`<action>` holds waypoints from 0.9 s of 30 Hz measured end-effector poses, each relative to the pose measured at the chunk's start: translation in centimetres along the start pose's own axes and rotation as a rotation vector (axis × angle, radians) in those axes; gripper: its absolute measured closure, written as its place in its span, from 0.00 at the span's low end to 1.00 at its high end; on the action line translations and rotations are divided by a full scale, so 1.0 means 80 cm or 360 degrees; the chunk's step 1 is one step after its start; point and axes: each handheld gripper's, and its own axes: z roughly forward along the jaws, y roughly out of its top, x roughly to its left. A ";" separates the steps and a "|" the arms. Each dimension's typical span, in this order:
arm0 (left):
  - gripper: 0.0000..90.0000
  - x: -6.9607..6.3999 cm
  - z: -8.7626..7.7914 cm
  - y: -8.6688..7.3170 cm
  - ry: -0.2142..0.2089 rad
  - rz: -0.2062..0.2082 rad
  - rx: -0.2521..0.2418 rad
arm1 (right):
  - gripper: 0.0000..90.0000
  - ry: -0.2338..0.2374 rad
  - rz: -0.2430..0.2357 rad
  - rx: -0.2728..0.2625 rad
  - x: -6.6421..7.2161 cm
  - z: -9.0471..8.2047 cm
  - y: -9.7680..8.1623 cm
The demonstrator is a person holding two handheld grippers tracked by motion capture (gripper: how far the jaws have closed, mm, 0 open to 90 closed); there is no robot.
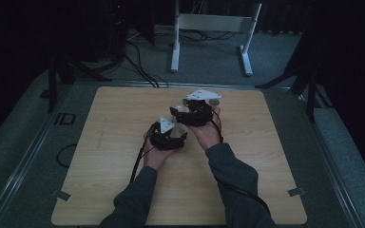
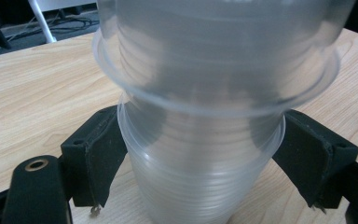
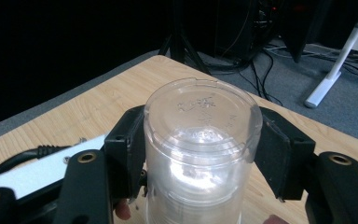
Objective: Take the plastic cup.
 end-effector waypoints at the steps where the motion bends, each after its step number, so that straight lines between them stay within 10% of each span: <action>1: 0.21 0.000 0.000 0.000 0.0000 -0.0007 -0.0005 | 0.43 -0.0001 -0.0004 -0.0002 0.000 0.000 0.001; 27: 0.16 0.004 -0.017 0.001 0.0018 -0.0047 -0.0057 | 0.45 0.0043 0.0040 -0.0150 -0.001 -0.032 0.037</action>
